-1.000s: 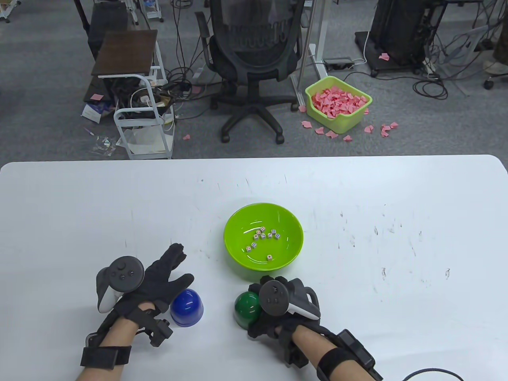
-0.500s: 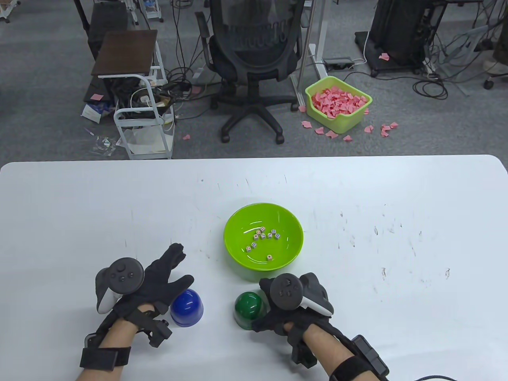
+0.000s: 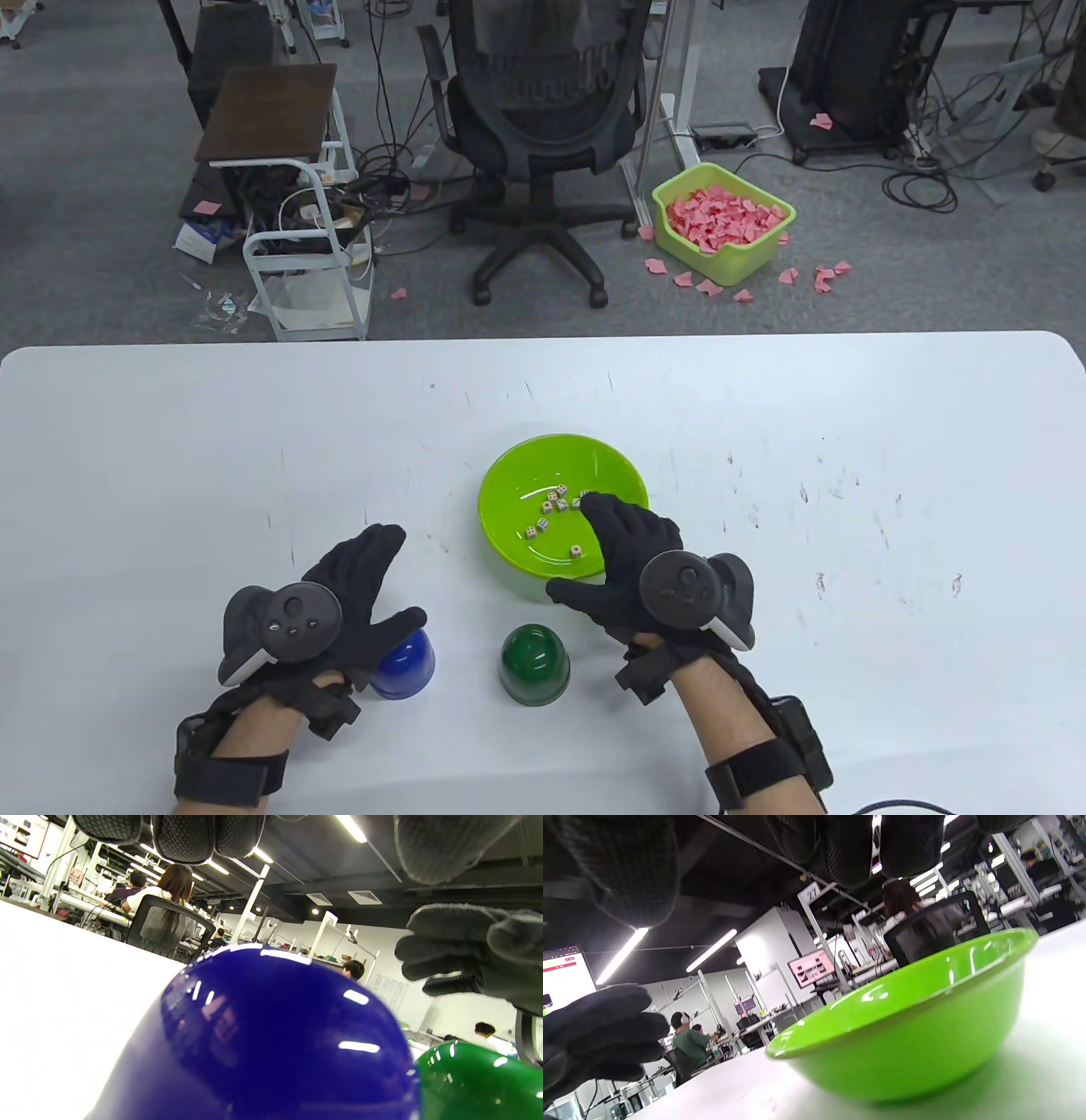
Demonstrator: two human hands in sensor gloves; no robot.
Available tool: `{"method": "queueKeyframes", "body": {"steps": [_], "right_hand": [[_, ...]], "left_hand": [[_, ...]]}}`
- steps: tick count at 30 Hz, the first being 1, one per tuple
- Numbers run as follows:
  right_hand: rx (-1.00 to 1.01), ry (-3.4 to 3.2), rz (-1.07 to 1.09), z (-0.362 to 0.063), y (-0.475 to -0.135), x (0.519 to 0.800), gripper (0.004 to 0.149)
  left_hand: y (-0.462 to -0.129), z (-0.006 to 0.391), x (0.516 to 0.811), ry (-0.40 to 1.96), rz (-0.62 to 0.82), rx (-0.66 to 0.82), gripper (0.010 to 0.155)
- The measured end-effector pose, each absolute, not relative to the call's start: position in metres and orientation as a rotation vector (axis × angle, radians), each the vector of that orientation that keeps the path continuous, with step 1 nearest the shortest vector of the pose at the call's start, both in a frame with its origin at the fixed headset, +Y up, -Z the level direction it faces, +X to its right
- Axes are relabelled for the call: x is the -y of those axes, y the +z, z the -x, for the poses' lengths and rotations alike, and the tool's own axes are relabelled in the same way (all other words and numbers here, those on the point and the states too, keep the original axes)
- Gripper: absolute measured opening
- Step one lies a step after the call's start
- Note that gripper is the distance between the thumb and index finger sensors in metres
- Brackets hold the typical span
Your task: Pour dice into bowl
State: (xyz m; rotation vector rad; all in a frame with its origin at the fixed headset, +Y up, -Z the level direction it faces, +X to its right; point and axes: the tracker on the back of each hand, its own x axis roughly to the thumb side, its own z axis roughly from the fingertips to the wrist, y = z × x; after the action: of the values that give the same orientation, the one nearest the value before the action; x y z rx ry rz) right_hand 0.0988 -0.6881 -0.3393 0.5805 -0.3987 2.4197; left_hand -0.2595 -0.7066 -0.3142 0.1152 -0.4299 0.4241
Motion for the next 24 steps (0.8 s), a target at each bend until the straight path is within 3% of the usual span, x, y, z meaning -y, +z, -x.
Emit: {"method": "queueKeyframes", "body": {"steps": [7,14,24], "right_hand": [[0.445,2.467,-0.609,-0.109,-0.332,0.702,0.101],[0.320,2.526,-0.649,-0.115,-0.332,0.724,0.100],[0.388,2.487,-0.562,-0.129,-0.332,0.717,0.099]], "left_hand": [[-0.315,0.249,0.711,0.383,-0.087,0.456,0.093],[-0.314,0.239,0.716,0.383,-0.056,0.471,0.093],[-0.318,0.245,0.723,0.385,-0.036,0.447,0.093]]}}
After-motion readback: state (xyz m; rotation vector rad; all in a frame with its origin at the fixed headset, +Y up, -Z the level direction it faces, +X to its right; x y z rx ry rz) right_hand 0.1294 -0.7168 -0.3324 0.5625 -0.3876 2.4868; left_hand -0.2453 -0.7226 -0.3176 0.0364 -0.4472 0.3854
